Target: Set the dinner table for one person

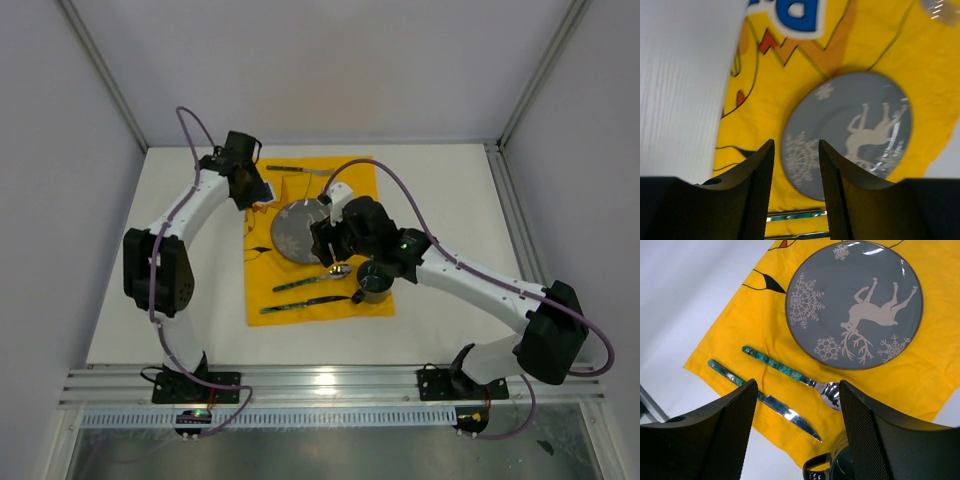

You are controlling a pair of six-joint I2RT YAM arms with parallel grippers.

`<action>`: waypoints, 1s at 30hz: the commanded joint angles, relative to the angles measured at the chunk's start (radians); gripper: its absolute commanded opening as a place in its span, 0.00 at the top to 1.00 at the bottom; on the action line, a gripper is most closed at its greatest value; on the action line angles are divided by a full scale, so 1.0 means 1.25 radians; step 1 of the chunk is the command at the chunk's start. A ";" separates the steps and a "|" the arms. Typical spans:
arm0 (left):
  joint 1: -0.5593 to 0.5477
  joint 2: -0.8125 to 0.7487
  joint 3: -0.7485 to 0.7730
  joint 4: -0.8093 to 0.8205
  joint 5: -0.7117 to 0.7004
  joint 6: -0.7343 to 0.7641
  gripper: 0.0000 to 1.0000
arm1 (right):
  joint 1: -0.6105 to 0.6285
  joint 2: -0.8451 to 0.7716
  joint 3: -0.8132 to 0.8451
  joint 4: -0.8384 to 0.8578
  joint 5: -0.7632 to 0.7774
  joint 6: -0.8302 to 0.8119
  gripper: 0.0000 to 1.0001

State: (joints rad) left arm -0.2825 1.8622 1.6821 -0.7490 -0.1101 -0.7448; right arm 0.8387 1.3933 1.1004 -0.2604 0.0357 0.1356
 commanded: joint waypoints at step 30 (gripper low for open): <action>-0.083 -0.115 -0.447 -0.021 -0.021 -0.085 0.59 | 0.004 -0.106 -0.046 -0.018 -0.051 0.098 0.30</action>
State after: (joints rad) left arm -0.3855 1.7042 1.1381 -0.8177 -0.1379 -0.8322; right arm 0.8387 1.2926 1.0466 -0.3218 -0.0174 0.2405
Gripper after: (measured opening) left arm 0.411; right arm 0.703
